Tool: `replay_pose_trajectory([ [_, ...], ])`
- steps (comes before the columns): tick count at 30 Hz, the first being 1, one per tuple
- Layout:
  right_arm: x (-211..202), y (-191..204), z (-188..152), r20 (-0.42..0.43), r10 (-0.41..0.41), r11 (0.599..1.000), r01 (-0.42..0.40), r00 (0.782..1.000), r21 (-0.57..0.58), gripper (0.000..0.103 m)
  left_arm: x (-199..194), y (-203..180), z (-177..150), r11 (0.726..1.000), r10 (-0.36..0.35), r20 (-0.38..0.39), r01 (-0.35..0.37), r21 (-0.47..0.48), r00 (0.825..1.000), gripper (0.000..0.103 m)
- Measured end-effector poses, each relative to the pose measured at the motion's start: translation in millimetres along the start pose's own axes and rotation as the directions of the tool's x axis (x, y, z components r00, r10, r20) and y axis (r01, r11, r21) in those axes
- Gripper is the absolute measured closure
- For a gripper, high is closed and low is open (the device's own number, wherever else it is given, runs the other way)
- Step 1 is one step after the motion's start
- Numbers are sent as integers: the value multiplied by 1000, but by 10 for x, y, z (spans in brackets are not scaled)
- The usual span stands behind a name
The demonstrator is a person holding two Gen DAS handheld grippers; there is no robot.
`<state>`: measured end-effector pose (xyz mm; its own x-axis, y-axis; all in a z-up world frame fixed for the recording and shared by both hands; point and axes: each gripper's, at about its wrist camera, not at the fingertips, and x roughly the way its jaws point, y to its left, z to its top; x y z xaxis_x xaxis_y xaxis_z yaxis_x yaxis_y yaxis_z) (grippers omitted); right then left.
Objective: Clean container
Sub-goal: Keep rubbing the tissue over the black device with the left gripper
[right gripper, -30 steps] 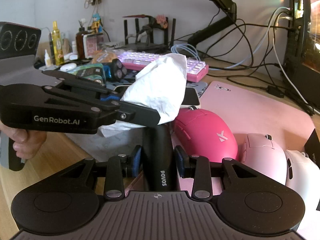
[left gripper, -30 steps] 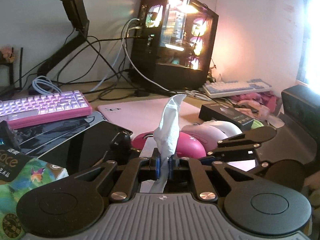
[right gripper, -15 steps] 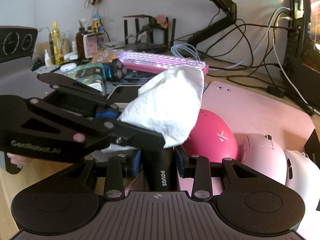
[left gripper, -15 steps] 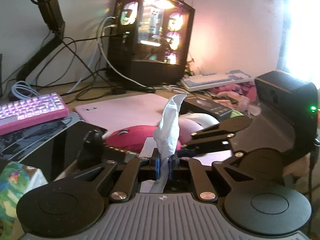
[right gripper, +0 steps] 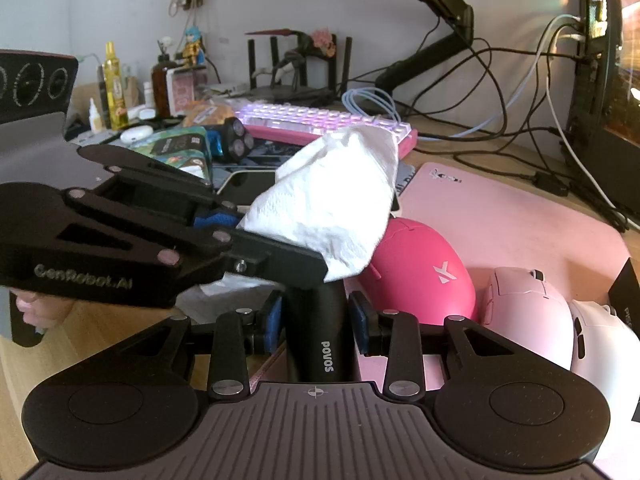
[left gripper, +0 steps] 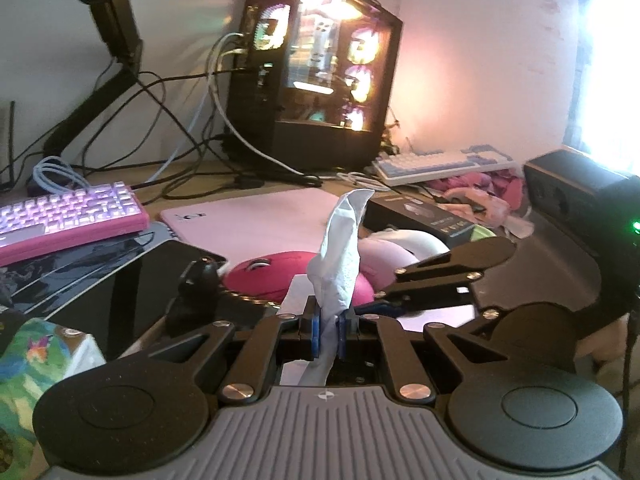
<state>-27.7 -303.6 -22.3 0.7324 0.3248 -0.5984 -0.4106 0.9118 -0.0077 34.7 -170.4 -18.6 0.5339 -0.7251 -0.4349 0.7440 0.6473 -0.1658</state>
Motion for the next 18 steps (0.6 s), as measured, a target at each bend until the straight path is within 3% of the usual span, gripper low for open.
replay_pose_trajectory([
  [9, -1, 6, 1, 0, 0, 1000, 0, 1000, 1, 64, -24, 78, 28, 998, 66, 9, -66, -25, 998, 91],
  [18, -2, 13, 1, 0, -1, 1000, 1, 1000, 2, 64, -20, 0, 26, 1000, 22, 0, -22, 13, 1000, 91],
])
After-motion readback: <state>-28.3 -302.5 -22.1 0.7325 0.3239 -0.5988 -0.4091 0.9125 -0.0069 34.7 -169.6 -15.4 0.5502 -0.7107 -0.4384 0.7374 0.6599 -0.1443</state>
